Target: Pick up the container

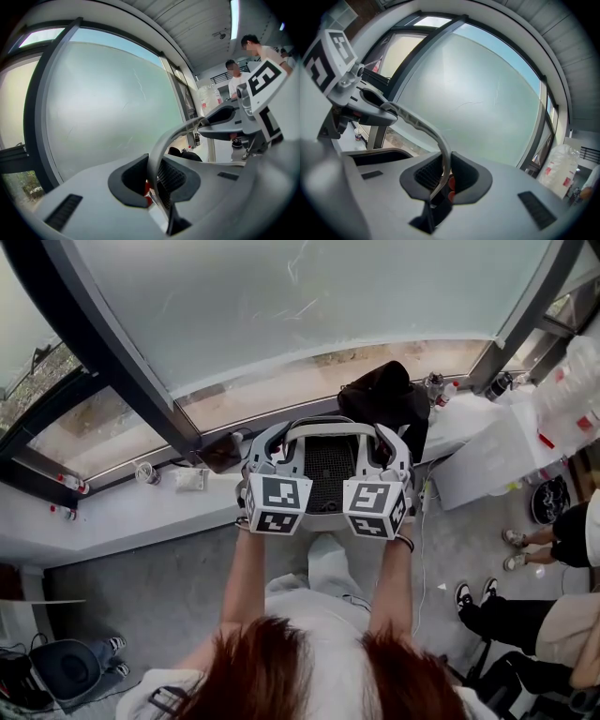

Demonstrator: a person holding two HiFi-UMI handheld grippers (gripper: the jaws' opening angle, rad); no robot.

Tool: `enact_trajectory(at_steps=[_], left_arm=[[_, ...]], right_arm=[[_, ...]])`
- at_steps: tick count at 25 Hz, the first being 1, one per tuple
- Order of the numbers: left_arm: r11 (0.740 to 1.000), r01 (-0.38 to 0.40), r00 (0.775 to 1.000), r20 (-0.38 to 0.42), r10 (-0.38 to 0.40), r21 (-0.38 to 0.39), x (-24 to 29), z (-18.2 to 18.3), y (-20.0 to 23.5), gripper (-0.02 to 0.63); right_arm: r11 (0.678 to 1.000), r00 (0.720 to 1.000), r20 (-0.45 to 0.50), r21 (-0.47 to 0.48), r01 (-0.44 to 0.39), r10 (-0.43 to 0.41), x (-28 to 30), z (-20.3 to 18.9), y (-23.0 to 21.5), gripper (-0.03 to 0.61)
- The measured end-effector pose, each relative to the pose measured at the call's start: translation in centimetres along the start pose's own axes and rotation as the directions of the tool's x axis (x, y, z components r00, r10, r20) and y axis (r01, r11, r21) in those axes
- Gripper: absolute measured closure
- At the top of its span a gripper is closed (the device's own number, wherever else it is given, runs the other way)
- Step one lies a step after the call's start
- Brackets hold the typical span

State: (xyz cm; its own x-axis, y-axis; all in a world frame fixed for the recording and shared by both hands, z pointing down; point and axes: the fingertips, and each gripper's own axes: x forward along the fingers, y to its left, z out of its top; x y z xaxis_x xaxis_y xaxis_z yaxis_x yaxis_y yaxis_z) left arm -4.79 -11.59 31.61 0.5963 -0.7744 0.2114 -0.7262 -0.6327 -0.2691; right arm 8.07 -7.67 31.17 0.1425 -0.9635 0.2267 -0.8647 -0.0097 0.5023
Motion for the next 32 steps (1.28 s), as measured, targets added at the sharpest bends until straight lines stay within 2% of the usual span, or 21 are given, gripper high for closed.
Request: enact_trajectory(at_steps=[13,32], left_arm=[[1.0,-0.018,0.999,0.044,0.018,0.001,-4.2,0.6,0.6,0.555],[0.998,-0.067,0.996,0.067,0.066,0.02,-5.8,2.7,-0.4,0.555]], right_arm=[[0.999,0.999,0.02,-0.01,0.03,-0.03,-3.7,1.8,1.5,0.512],[1.0,0.999,0.051,0.019,-0.003,0.002,-5.9,2.3,0.3,0.512]])
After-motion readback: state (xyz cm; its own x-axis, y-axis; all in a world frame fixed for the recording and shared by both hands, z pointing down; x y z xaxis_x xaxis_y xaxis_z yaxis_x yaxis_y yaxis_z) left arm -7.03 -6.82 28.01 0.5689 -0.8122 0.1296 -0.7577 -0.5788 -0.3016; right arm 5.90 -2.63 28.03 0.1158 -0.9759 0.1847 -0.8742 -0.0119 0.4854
